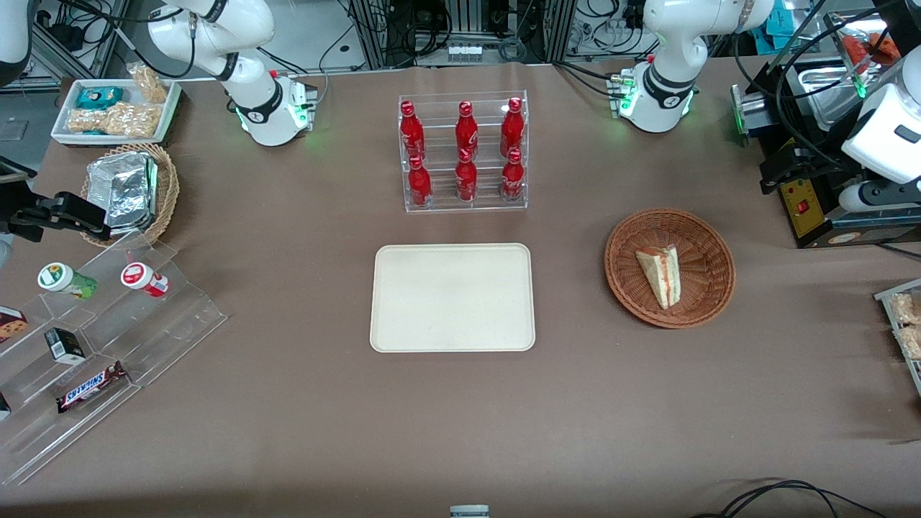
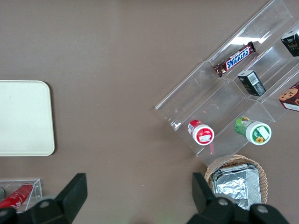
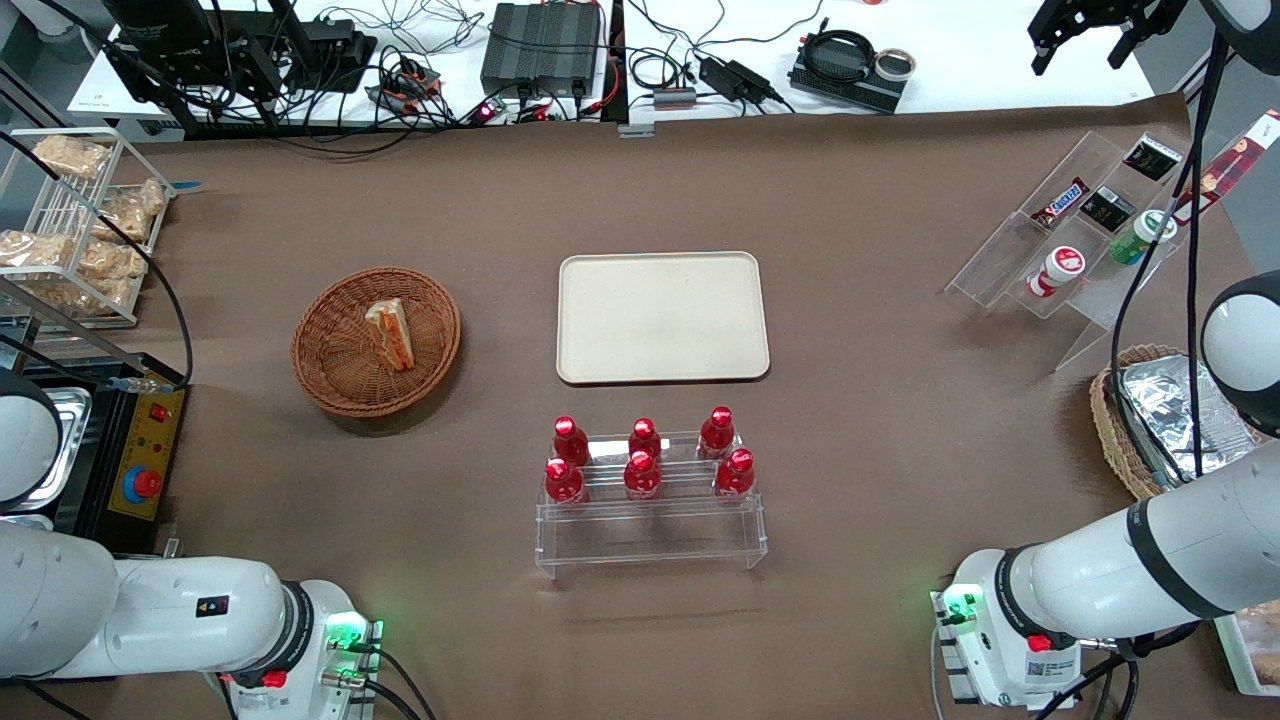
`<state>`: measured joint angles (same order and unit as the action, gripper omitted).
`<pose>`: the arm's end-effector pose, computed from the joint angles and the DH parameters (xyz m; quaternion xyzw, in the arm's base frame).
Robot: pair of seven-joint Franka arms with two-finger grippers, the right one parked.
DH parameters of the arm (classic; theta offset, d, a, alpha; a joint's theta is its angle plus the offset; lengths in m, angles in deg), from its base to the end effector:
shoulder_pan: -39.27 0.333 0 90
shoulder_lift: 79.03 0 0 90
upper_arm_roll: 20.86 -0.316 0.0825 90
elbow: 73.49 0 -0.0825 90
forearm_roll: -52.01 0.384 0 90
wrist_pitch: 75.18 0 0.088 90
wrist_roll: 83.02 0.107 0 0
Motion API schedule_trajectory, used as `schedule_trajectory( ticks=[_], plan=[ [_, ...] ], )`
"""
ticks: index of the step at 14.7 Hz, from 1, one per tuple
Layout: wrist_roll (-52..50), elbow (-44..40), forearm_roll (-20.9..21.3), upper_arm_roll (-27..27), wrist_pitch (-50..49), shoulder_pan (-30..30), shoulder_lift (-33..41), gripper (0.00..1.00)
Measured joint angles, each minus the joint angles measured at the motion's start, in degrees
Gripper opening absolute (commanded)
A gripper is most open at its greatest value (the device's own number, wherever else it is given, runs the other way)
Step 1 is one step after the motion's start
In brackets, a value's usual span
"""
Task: Place sandwich from basket to tray
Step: 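Move the left gripper over the wicker basket above the sandwich, then lower the left gripper and grasp the wrapped sandwich, lift it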
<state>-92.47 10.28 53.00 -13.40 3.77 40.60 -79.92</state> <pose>0.5361 -0.0548 0.6504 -0.9983 -0.0301 0.0483 0.0142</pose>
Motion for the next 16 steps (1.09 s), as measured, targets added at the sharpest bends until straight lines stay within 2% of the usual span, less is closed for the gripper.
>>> schedule_trajectory(
  ticks=[5,8,11,16],
  plan=[
    [0.0,0.22,0.0,-0.05,-0.06,-0.04,0.08,1.0],
    [-0.02,3.89,0.0,-0.17,1.11,-0.04,0.02,1.0],
    [-2.26,13.16,0.0,-0.32,9.85,-0.03,-0.25,1.0],
    [-17.46,30.78,-0.01,-0.35,29.0,-0.05,-0.93,1.0]
  ],
)
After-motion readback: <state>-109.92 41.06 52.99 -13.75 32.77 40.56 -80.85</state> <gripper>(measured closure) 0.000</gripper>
